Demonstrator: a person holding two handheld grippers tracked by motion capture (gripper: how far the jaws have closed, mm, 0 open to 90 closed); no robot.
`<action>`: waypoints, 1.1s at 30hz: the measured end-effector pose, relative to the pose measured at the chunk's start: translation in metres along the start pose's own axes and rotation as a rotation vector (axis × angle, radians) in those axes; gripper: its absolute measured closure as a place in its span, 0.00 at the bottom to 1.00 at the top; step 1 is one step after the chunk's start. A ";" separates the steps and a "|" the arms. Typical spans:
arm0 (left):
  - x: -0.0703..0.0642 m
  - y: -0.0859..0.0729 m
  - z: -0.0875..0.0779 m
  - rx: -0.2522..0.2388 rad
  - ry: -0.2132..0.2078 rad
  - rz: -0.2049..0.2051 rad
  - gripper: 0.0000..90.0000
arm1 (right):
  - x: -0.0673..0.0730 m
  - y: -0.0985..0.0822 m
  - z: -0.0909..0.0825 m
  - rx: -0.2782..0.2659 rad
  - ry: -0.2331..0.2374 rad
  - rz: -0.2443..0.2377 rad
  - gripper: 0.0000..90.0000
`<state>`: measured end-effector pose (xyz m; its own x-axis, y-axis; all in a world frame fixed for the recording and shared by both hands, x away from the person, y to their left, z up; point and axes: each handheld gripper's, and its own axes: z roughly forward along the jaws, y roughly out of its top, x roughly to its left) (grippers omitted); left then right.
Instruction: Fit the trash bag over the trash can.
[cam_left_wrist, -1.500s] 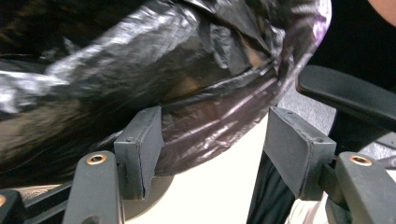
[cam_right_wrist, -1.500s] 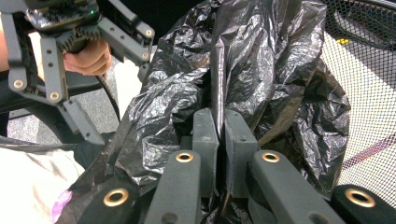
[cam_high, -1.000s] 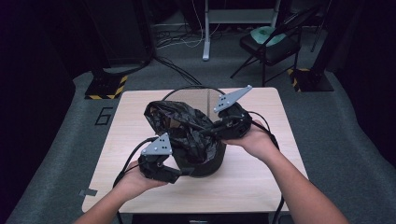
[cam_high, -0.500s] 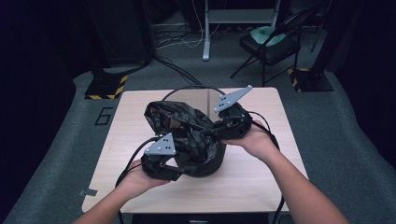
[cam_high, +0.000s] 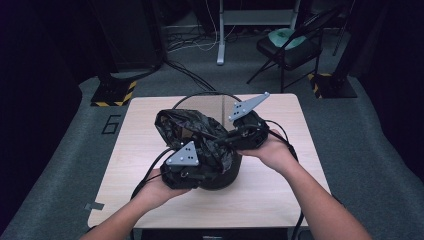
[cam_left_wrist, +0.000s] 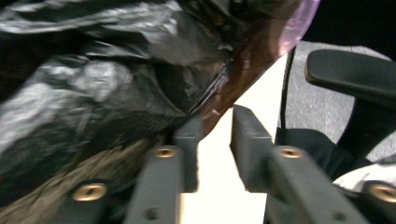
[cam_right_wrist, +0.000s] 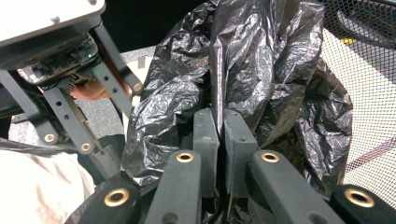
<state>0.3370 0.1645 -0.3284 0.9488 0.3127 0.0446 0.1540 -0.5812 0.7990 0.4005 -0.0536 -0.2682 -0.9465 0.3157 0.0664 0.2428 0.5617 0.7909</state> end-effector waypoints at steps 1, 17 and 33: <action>0.000 0.000 0.000 0.002 -0.001 0.004 0.87 | 0.000 0.000 0.000 0.001 -0.001 0.003 0.94; 0.009 -0.017 -0.030 0.011 0.041 0.021 1.00 | -0.003 0.001 -0.019 -0.026 -0.034 0.013 0.93; 0.060 -0.049 -0.095 -0.010 0.242 -0.112 1.00 | -0.035 -0.015 -0.060 -0.014 -0.161 0.092 0.97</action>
<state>0.3600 0.2830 -0.3082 0.8322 0.5459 0.0968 0.2504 -0.5258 0.8129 0.4168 -0.1187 -0.2464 -0.8741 0.4840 0.0417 0.3229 0.5148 0.7942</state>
